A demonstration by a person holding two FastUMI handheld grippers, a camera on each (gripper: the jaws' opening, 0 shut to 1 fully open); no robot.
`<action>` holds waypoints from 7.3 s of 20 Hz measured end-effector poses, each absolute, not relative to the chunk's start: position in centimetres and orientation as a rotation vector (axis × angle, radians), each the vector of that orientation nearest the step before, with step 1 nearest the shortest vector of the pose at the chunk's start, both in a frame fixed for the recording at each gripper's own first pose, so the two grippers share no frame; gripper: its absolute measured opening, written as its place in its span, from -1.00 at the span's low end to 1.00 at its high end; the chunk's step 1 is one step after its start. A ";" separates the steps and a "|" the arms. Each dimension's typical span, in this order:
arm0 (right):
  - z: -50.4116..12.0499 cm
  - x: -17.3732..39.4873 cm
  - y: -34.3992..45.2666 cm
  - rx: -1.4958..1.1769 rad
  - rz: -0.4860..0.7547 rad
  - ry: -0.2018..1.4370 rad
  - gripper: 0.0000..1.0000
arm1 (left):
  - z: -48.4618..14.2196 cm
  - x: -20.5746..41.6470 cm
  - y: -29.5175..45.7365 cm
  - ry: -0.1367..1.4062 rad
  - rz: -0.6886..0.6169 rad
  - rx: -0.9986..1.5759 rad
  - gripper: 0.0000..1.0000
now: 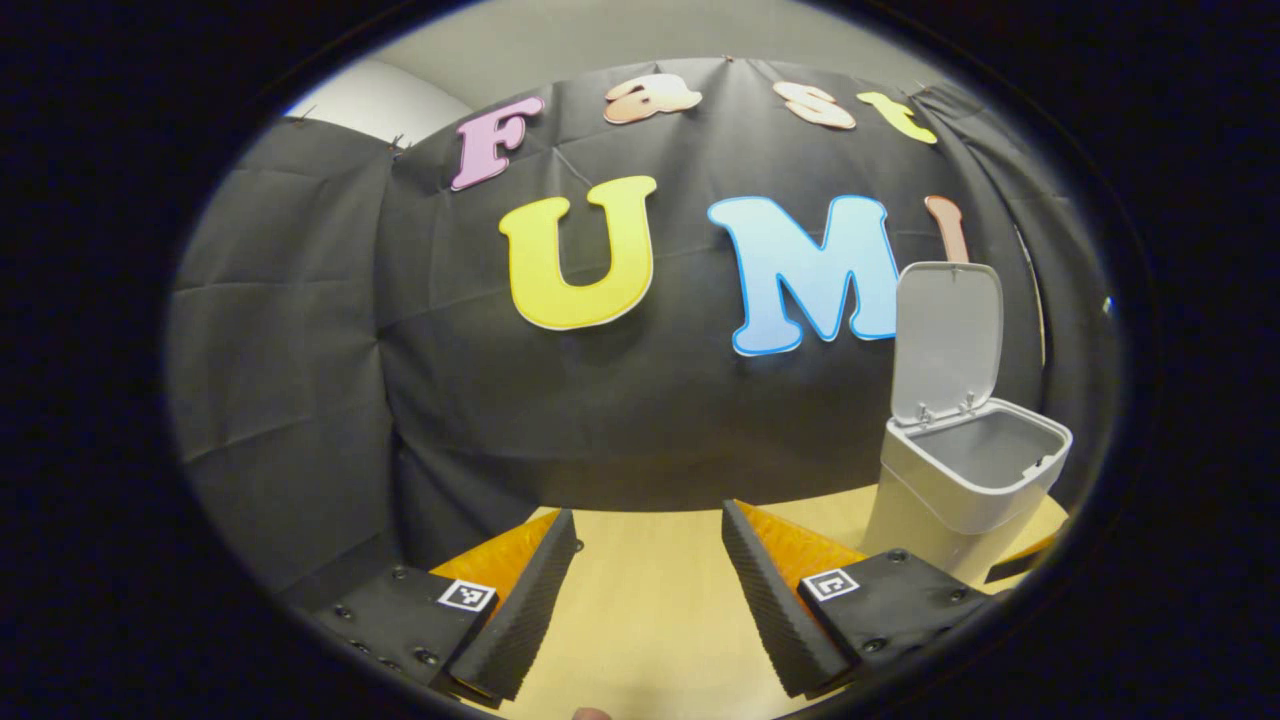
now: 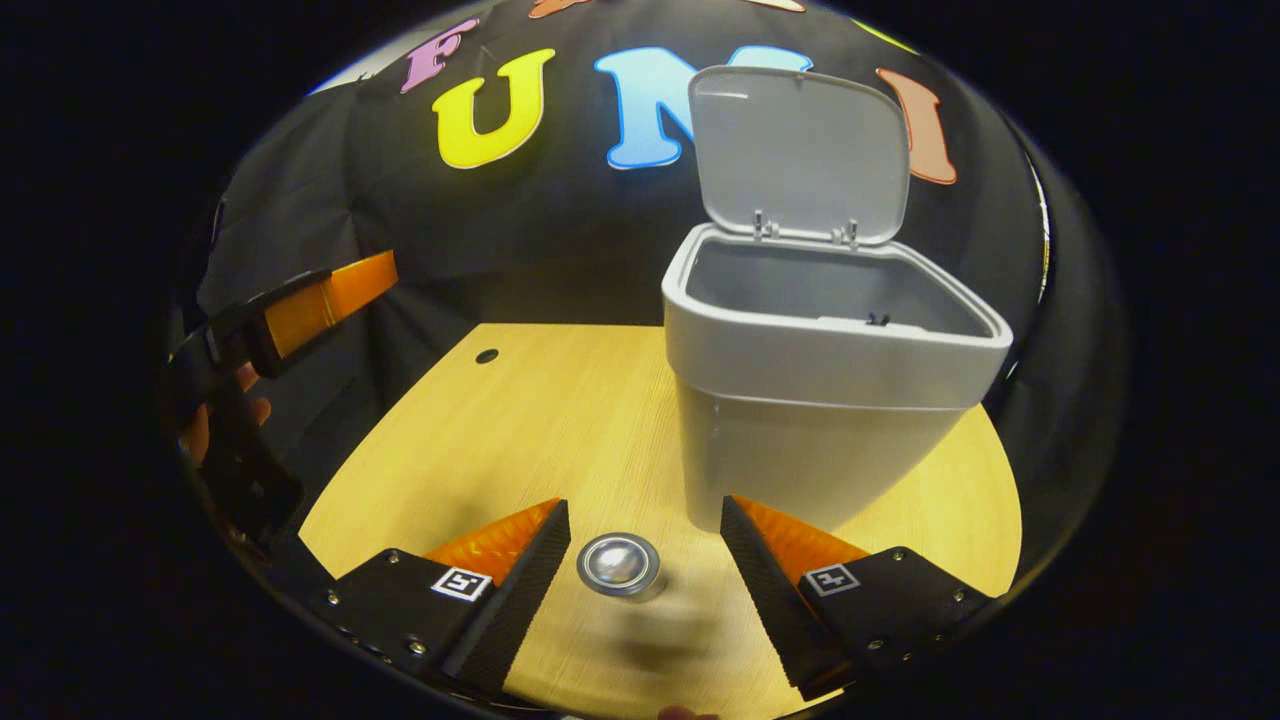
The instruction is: Press the lid of the desktop garbage bin to open it, pick up the crumpled paper on the desktop and throw it into the bin, then pick up the pop can on the desktop and drop it into the bin, and finally close the garbage bin lid.
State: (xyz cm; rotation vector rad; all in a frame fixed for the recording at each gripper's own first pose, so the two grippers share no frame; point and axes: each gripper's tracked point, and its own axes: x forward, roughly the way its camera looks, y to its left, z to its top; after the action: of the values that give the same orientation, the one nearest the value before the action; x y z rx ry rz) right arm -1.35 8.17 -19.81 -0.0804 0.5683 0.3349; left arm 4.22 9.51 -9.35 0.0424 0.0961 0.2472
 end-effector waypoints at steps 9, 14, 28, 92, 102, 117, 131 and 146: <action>-25.0 -2.5 11.0 -0.180 0.432 0.723 0.95 | -10.7 3.1 11.3 0.130 0.287 0.014 0.89; -27.1 -2.3 10.9 -0.210 0.417 0.774 0.95 | -11.2 2.2 12.6 0.145 0.315 0.006 0.91; -30.1 -0.7 10.7 -0.275 0.374 0.830 0.95 | -12.4 1.1 14.9 0.177 0.350 -0.023 1.00; -11.8 16.5 -0.6 -0.026 0.065 0.589 0.69 | -13.5 1.3 14.7 0.213 0.336 -0.028 0.98; -13.7 17.5 -2.1 -0.028 -0.032 0.684 0.69 | -14.2 0.4 16.2 0.231 0.383 -0.032 1.00; -13.8 17.8 -3.2 0.019 -0.068 0.670 0.70 | -14.3 0.8 16.0 0.237 0.377 -0.032 0.92; -13.1 17.6 -3.3 0.050 -0.090 0.631 0.72 | -14.4 0.7 16.1 0.239 0.379 -0.033 0.92; -6.2 15.0 -2.1 0.046 -0.047 0.446 0.75 | -13.8 0.6 15.3 0.222 0.356 -0.027 0.92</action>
State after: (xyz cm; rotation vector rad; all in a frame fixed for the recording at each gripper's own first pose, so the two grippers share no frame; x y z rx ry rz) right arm 15.03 -2.14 -6.17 0.0460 0.4456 -0.0465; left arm 0.60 15.29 -13.83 -0.0271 0.2217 0.3564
